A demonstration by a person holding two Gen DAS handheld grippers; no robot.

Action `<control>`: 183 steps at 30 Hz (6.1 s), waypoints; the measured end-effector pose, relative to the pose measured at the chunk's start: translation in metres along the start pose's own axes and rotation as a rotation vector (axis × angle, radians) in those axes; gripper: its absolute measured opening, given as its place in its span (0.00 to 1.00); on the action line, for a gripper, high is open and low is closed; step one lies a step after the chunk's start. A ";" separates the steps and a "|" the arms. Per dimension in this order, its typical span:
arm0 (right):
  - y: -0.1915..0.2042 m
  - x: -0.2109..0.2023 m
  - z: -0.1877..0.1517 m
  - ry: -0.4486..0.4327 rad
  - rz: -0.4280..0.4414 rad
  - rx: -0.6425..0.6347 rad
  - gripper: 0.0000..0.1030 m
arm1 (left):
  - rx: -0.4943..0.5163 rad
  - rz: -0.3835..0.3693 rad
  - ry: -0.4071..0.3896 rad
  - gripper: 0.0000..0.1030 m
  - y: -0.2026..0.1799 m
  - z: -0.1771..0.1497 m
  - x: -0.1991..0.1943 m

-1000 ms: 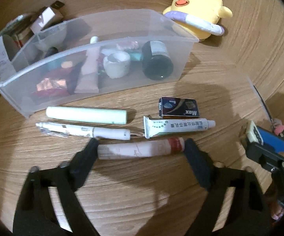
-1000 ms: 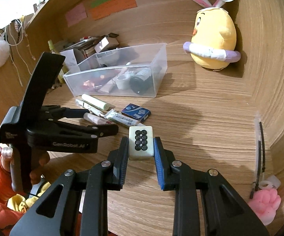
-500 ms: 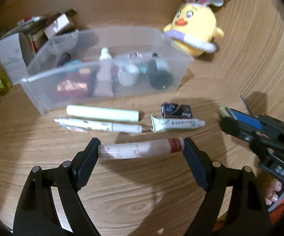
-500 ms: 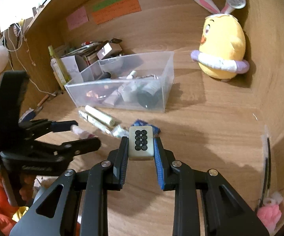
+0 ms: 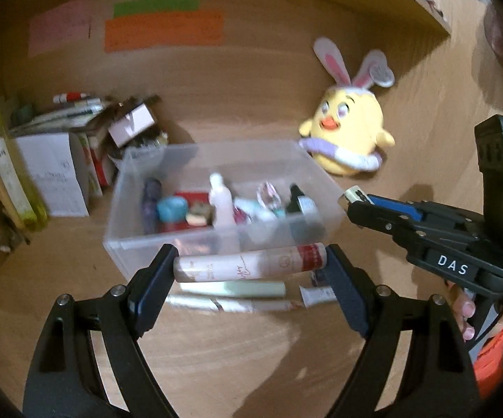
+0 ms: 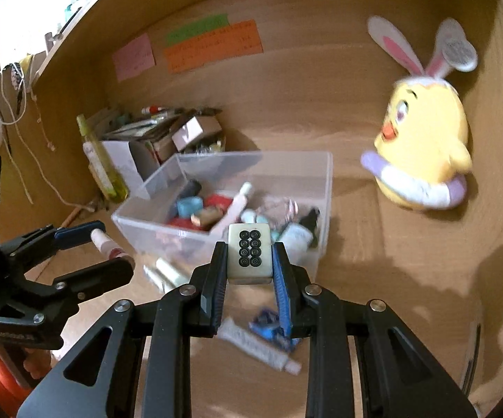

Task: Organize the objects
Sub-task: 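Drop pink-white tube into bin with left tool while right tool drops dotted block, then grasp white pen with left tool while right tool grasps white ointment tube, then drop white pen into bin with left tool while right tool drops ointment tube, then grasp mint-green marker with left tool while right tool grasps blue Max box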

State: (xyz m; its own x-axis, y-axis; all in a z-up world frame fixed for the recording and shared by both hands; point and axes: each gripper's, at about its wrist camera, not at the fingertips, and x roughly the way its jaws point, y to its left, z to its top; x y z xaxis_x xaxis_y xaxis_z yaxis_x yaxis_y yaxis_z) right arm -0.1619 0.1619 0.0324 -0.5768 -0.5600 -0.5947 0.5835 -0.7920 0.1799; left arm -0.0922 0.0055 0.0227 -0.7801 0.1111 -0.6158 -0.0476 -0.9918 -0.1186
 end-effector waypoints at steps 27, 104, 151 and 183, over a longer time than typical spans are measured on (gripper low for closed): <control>0.005 0.119 0.033 0.244 -0.057 -0.086 0.22 | -0.025 -0.008 0.210 0.84 0.046 0.036 0.099; 0.018 -0.001 -0.076 0.150 0.013 -0.077 0.14 | 0.117 -0.121 0.227 0.10 -0.004 -0.069 0.021; 0.030 0.141 0.039 0.224 -0.023 -0.102 0.15 | -0.039 -0.050 0.215 0.10 0.065 0.059 0.110; -0.015 0.042 -0.050 0.234 -0.058 -0.152 0.47 | 0.183 -0.071 0.270 0.70 -0.003 -0.026 0.074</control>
State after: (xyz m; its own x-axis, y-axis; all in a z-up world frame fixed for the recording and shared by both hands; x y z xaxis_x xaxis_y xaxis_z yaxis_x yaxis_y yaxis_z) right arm -0.1667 0.1626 -0.0346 -0.4739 -0.4297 -0.7686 0.6427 -0.7655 0.0317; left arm -0.1334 0.0183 -0.0432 -0.5789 0.1683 -0.7978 -0.2258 -0.9733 -0.0415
